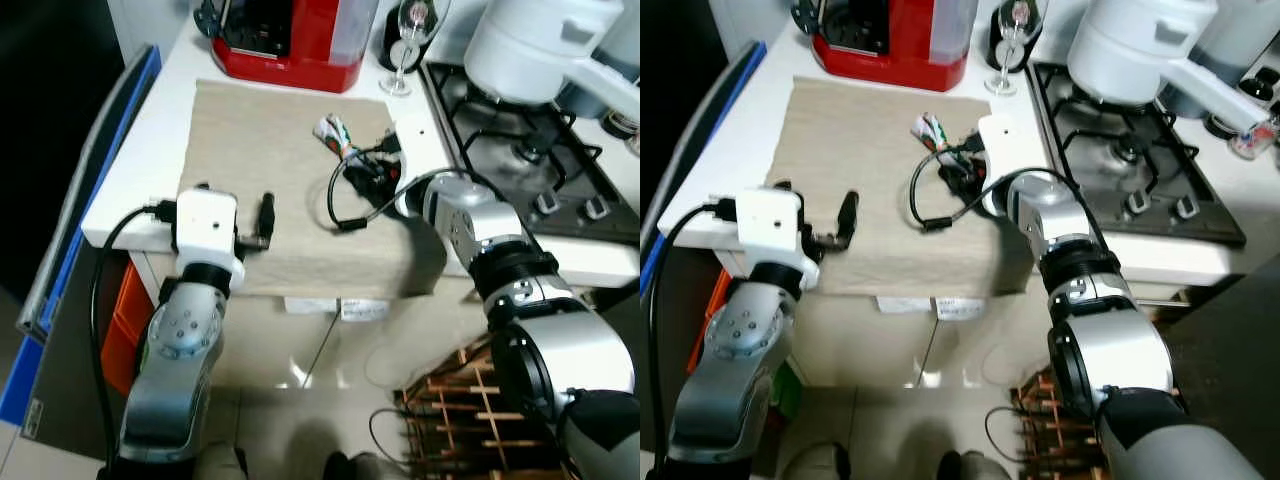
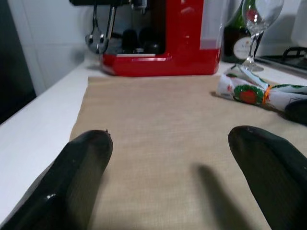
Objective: Restocking fridge
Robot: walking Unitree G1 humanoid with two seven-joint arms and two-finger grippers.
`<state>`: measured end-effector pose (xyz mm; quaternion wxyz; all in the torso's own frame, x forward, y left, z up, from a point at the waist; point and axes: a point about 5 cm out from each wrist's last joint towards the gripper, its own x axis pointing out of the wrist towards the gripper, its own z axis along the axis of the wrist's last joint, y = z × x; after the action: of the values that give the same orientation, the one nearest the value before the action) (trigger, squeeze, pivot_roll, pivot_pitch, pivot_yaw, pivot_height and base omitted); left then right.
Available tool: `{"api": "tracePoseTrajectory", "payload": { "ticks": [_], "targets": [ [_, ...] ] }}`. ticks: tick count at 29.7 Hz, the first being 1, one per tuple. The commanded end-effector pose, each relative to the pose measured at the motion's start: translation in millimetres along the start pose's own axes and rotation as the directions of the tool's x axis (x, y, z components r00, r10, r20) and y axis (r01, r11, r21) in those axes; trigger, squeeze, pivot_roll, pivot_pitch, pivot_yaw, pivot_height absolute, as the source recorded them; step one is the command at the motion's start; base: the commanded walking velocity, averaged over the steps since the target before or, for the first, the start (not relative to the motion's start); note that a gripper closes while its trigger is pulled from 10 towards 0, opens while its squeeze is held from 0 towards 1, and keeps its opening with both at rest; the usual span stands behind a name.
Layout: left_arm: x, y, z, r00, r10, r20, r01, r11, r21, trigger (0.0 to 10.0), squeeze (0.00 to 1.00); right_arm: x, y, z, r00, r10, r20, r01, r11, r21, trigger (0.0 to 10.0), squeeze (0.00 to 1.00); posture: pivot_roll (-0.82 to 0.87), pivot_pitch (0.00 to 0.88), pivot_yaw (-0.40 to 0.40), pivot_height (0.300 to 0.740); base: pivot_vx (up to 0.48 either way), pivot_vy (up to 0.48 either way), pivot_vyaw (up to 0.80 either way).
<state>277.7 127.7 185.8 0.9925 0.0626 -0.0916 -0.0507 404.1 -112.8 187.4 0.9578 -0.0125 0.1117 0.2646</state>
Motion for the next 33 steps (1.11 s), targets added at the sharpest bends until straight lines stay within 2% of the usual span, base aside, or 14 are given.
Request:
{"api": "tracePoseTrajectory", "payload": {
  "ticks": [1,7,10,12,14,15,17,19,20,21,22,27,28,33],
  "targets": [
    [3.3,-4.1,0,1.0,-0.027,0.01,0.027,1.0,-0.006,10.0,0.0,-6.0,-12.7,8,0.996,-0.063,0.058,0.062,0.998,0.015,0.0,0.0,0.03,0.0,-0.093,0.74,0.0,0.0,0.0],
    [18.7,-5.9,2,0.998,-0.042,0.046,0.043,0.999,-0.002,10.0,0.0,-10.0,-17.4,27,0.974,-0.125,0.187,0.128,0.992,-0.004,0.0,0.0,0.02,0.0,-0.081,0.74,0.0,0.0,0.0],
    [25.4,-7.4,4,0.996,-0.054,0.066,0.055,0.998,-0.014,10.0,0.0,-16.1,-18.6,38,0.944,-0.157,0.291,0.18,0.982,-0.054,0.0,0.0,0.02,0.0,-0.069,0.74,0.0,0.0,0.0],
    [28.5,-10.5,3,0.995,-0.07,0.075,0.073,0.997,-0.035,10.0,0.0,-26.3,-17.1,44,0.895,-0.189,0.403,0.244,0.966,-0.089,0.0,0.0,0.01,0.0,-0.063,0.74,0.0,0.0,0.0],
    [30.7,-14.0,2,0.993,-0.089,0.077,0.093,0.994,-0.055,10.0,0.0,-43.3,-16.2,45,0.821,-0.245,0.516,0.341,0.935,-0.098,0.0,0.0,0.0,0.0,-0.06,0.74,0.0,0.0,0.0],
    [30.7,-14.0,2,0.993,-0.089,0.077,0.093,0.994,-0.055,10.0,0.0,-43.3,-16.2,45,0.821,-0.245,0.516,0.341,0.935,-0.098,0.0,0.0,0.0,0.0,-0.06,0.74,0.0,0.0,0.0],
    [34.2,-14.0,1,0.993,-0.087,0.074,0.094,0.991,-0.09,10.0,0.0,-60.1,-16.1,41,0.752,-0.298,0.588,0.426,0.901,-0.088,0.0,0.0,-0.03,0.0,-0.05,0.74,0.0,0.0,0.0],
    [37.4,-13.2,-2,0.995,-0.079,0.068,0.087,0.988,-0.13,10.0,0.0,-79.3,-17.0,27,0.688,-0.367,0.626,0.501,0.864,-0.045,0.0,0.0,-0.05,0.0,-0.046,0.74,0.0,0.0,0.0],
    [37.4,-13.2,-2,0.995,-0.079,0.068,0.087,0.988,-0.13,10.0,0.0,-79.3,-17.0,27,0.688,-0.367,0.626,0.501,0.864,-0.045,0.0,0.0,-0.05,0.0,-0.046,0.74,0.0,0.0,0.0],
    [39.6,-12.7,-4,0.995,-0.076,0.068,0.085,0.986,-0.141,10.0,0.0,-97.2,-15.7,8,0.643,-0.434,0.631,0.557,0.831,0.004,0.0,0.0,-0.07,0.0,-0.04,0.74,0.0,0.0,0.0],
    [40.4,-12.3,-4,0.995,-0.074,0.072,0.083,0.986,-0.142,10.0,0.0,-103.1,-13.6,1,0.631,-0.452,0.631,0.573,0.82,0.014,0.0,0.0,-0.08,0.0,-0.034,0.74,0.0,0.0,0.0],
    [38.3,-12.0,0,0.993,-0.068,0.093,0.081,0.985,-0.154,10.0,0.0,-122.8,1.5,-20,0.625,-0.45,0.638,0.606,0.794,-0.033,0.0,0.0,-0.09,0.0,-0.024,0.74,0.0,0.0,0.0],
    [36.9,-11.8,1,0.993,-0.063,0.101,0.078,0.985,-0.155,10.0,0.0,-125.4,0.7,-26,0.629,-0.471,0.618,0.61,0.792,-0.017,0.0,0.0,-0.09,0.0,-0.021,0.74,0.0,0.0,0.0],
    [36.5,-9.6,7,0.99,-0.034,0.139,0.06,0.981,-0.183,10.0,0.0,-124.0,-1.4,-39,0.66,-0.52,0.543,0.606,0.795,0.024,0.0,0.0,-0.08,0.0,-0.018,0.74,0.0,0.0,0.0]
  ]
}}
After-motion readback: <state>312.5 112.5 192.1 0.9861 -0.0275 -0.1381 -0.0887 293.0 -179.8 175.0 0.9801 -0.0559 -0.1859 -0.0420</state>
